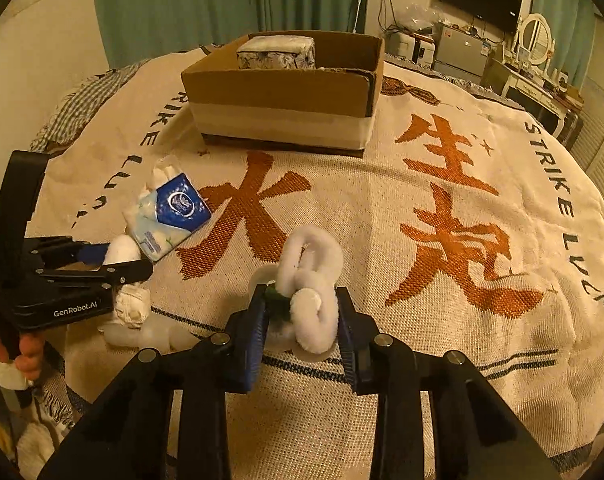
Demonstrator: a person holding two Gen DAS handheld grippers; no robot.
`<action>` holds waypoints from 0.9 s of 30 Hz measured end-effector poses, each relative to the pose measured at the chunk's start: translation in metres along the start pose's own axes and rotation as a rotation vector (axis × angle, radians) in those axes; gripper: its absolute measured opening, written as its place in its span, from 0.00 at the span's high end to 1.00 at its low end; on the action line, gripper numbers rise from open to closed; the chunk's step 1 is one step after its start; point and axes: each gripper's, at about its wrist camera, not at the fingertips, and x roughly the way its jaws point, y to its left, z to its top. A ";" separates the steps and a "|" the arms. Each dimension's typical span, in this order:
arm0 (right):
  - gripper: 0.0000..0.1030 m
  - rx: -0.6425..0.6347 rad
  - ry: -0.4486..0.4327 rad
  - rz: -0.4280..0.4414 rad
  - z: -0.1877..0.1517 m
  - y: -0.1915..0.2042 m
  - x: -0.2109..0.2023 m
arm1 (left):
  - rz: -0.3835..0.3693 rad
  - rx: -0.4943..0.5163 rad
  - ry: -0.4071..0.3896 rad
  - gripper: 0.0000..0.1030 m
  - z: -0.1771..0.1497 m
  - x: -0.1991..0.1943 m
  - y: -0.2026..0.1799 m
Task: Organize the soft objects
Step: 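Grasp a white cloth with the left tool while the right tool grasps a twisted white sock, then carry both white items into the box and open both tools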
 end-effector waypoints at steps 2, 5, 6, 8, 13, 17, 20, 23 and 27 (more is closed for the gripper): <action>0.69 0.002 -0.005 0.004 0.002 0.002 0.000 | -0.015 -0.002 0.012 0.70 -0.001 -0.005 0.001; 0.69 0.035 -0.013 0.017 0.005 0.002 -0.003 | -0.008 -0.006 0.013 0.70 -0.003 -0.017 0.005; 0.69 0.051 -0.020 0.024 0.007 0.002 -0.007 | -0.005 -0.008 0.008 0.70 -0.003 -0.021 0.006; 0.69 0.057 -0.037 0.024 0.009 0.005 -0.013 | 0.006 -0.011 -0.011 0.70 -0.003 -0.034 0.008; 0.69 0.062 -0.062 0.022 0.010 0.008 -0.032 | 0.023 0.010 -0.100 0.70 0.005 -0.073 0.006; 0.69 0.066 -0.094 0.015 0.017 0.007 -0.048 | 0.023 0.015 -0.187 0.70 0.023 -0.100 0.003; 0.69 0.068 -0.122 0.017 0.027 0.006 -0.057 | 0.005 0.011 -0.224 0.70 0.038 -0.110 0.000; 0.69 0.065 -0.153 0.022 0.042 0.006 -0.063 | -0.002 0.019 -0.266 0.70 0.056 -0.117 -0.003; 0.69 0.103 -0.190 0.056 0.071 0.002 -0.070 | -0.006 0.036 -0.308 0.70 0.081 -0.123 -0.008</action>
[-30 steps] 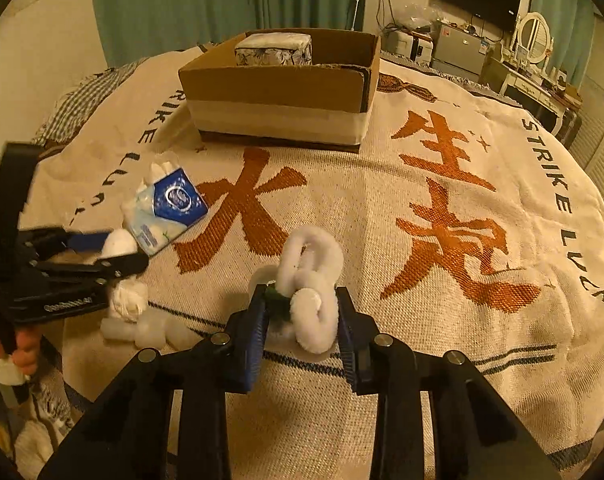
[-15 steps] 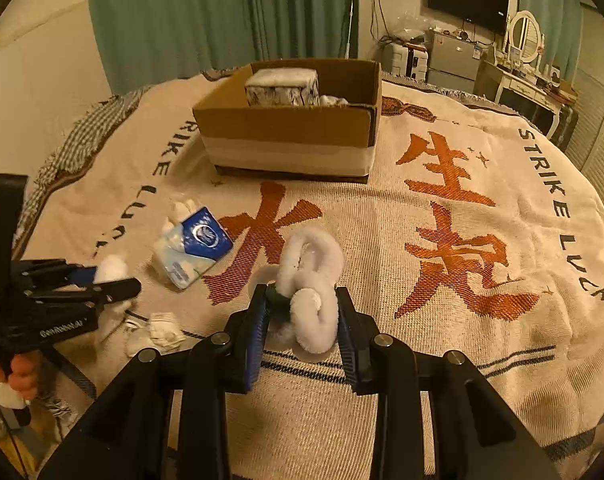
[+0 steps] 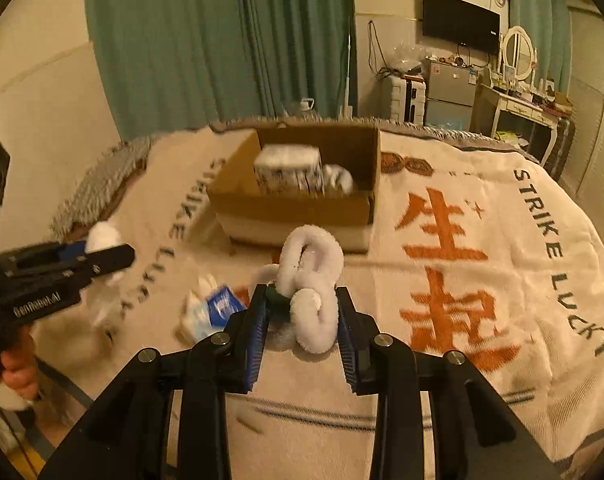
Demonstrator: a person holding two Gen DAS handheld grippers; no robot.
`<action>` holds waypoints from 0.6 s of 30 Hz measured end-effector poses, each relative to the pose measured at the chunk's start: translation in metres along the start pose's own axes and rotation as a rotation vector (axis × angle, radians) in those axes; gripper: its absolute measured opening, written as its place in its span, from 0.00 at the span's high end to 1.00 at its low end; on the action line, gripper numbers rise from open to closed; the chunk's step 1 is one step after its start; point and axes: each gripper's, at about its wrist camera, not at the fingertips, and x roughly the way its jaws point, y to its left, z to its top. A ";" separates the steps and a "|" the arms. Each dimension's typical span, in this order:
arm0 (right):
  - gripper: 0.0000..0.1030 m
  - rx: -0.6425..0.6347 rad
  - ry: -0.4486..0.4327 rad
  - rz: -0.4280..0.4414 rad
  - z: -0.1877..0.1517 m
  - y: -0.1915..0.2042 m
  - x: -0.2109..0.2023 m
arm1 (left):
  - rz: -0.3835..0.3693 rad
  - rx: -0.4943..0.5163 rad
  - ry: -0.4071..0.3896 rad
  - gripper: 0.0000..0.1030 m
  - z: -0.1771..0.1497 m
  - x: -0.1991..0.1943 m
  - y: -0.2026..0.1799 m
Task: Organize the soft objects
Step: 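Carry both white items into the box and open both tools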
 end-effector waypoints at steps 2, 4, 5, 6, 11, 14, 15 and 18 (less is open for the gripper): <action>0.69 0.005 -0.026 0.008 0.016 0.000 0.002 | 0.003 0.016 -0.014 0.70 0.013 0.006 -0.003; 0.69 0.000 -0.053 0.005 0.034 0.001 0.005 | 0.013 0.031 -0.034 0.70 0.029 0.013 -0.004; 0.69 0.002 -0.063 0.009 0.042 0.001 0.007 | 0.012 0.034 -0.019 0.70 0.035 0.015 -0.004; 0.69 0.010 -0.072 0.016 0.053 0.000 0.011 | 0.011 0.038 -0.026 0.70 0.043 0.020 -0.004; 0.69 0.014 -0.091 0.010 0.089 -0.004 0.038 | -0.001 0.018 -0.038 0.70 0.074 0.050 0.000; 0.69 0.006 -0.091 -0.020 0.110 -0.011 0.061 | 0.011 0.038 -0.021 0.70 0.091 0.073 0.003; 0.69 0.012 -0.086 -0.018 0.114 -0.014 0.066 | 0.017 0.049 -0.022 0.70 0.095 0.079 0.002; 0.69 0.027 -0.070 -0.032 0.130 -0.028 0.088 | 0.022 0.061 -0.012 0.70 0.105 0.098 0.006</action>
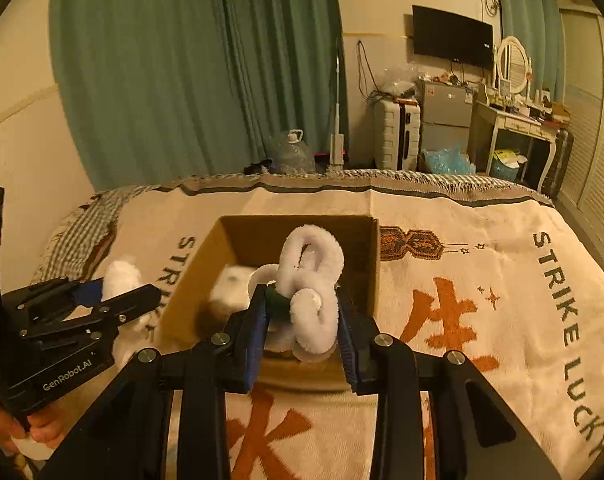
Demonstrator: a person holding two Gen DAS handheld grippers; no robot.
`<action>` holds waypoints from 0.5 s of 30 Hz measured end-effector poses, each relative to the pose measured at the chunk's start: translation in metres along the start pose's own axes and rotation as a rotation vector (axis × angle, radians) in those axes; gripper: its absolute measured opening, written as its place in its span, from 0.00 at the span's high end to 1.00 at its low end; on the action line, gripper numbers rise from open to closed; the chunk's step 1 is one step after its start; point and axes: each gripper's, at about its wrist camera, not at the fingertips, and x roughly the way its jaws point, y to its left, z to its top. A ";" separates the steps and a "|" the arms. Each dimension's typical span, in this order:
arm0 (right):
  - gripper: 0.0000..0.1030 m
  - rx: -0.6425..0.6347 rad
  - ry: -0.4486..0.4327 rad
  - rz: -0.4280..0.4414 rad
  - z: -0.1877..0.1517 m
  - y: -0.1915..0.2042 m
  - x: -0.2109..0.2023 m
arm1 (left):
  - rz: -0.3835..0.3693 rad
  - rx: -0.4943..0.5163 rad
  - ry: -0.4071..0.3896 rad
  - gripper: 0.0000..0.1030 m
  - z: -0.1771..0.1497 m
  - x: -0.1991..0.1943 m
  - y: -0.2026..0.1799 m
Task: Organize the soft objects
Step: 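Carry both white items into the box and open both tools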
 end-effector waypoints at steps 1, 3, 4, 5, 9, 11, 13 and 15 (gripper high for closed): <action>0.69 0.002 0.002 -0.008 0.003 -0.003 0.005 | 0.004 0.000 0.002 0.70 0.004 0.007 0.002; 0.69 0.007 0.007 -0.013 0.010 -0.010 0.019 | 0.013 -0.008 0.001 0.70 0.011 0.017 0.005; 0.69 0.006 0.011 -0.015 0.013 -0.013 0.024 | 0.015 -0.012 0.002 0.70 0.017 0.023 0.007; 0.69 0.006 0.012 -0.017 0.016 -0.015 0.031 | 0.019 -0.013 0.001 0.70 0.021 0.026 0.008; 0.69 0.035 0.036 -0.010 0.027 -0.024 0.057 | 0.017 -0.015 -0.016 0.70 0.037 0.042 0.013; 0.69 0.044 0.042 -0.002 0.032 -0.027 0.069 | 0.017 -0.010 -0.025 0.69 0.041 0.048 0.012; 0.60 0.037 0.048 -0.013 0.036 -0.027 0.078 | 0.012 -0.003 -0.032 0.67 0.043 0.052 0.011; 0.31 0.035 0.040 -0.031 0.038 -0.028 0.081 | 0.004 0.013 -0.036 0.66 0.044 0.055 0.007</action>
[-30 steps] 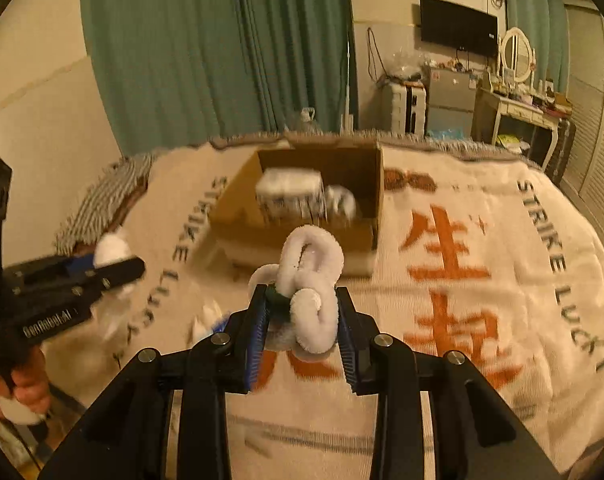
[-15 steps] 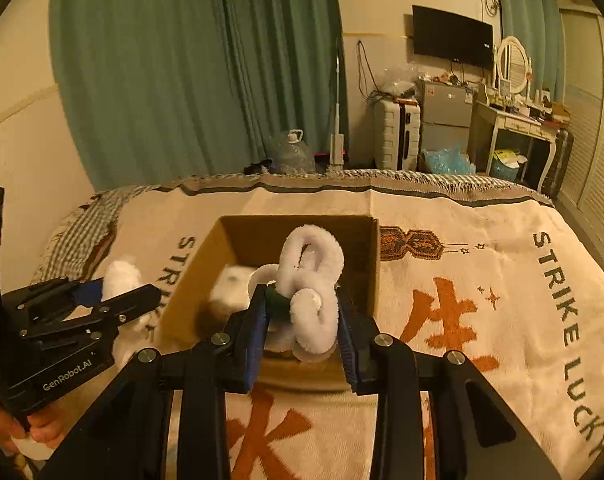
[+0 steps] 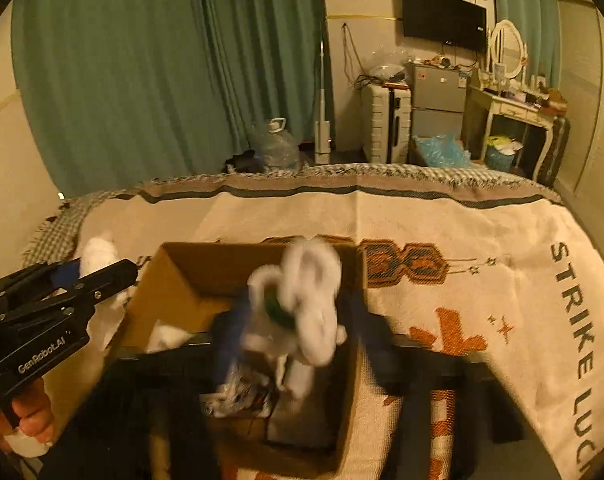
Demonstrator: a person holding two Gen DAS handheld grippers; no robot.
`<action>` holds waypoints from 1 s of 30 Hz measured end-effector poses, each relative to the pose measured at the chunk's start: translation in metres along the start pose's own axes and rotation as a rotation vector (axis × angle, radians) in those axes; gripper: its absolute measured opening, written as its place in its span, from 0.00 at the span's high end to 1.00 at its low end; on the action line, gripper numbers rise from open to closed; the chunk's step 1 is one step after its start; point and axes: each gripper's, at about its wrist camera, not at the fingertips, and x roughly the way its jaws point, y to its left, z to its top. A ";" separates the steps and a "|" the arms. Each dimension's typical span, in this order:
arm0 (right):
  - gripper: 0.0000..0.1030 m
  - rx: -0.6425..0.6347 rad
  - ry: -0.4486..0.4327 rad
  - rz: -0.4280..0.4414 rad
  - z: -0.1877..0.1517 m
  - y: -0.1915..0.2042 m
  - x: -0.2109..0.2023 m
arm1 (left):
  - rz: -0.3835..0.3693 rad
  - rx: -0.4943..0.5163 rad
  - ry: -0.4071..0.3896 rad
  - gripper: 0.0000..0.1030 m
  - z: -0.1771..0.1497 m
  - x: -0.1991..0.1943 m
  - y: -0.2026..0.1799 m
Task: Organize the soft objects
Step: 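Carry both white items into the box and open both tools, then grasp a white sock with the left tool while the right tool grasps a white cloth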
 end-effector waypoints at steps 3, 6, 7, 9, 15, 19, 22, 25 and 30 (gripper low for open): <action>0.26 0.010 -0.026 0.013 -0.003 -0.001 -0.005 | 0.017 0.013 -0.011 0.40 -0.004 0.002 -0.005; 0.25 -0.018 -0.047 -0.004 -0.010 0.000 -0.019 | 0.035 -0.002 -0.048 0.22 -0.015 -0.004 -0.006; 0.24 -0.039 -0.056 -0.015 -0.014 0.002 -0.026 | 0.047 -0.006 -0.052 0.22 -0.018 -0.008 -0.007; 0.23 -0.069 -0.066 -0.027 -0.023 0.005 -0.042 | 0.058 -0.004 -0.044 0.22 -0.024 -0.017 -0.008; 0.22 -0.072 -0.102 -0.012 -0.042 0.012 -0.102 | 0.062 0.002 -0.115 0.22 -0.040 -0.085 -0.010; 0.22 -0.098 -0.137 -0.013 -0.059 0.027 -0.147 | 0.077 0.014 -0.171 0.08 -0.065 -0.140 -0.013; 0.22 -0.134 -0.147 -0.002 -0.080 0.043 -0.175 | 0.087 0.015 -0.171 0.08 -0.089 -0.167 -0.015; 0.22 -0.155 -0.117 0.034 -0.108 0.058 -0.190 | 0.084 -0.008 -0.134 0.08 -0.116 -0.183 -0.015; 0.22 -0.210 -0.030 0.078 -0.168 0.083 -0.193 | 0.135 -0.005 -0.037 0.08 -0.162 -0.192 -0.017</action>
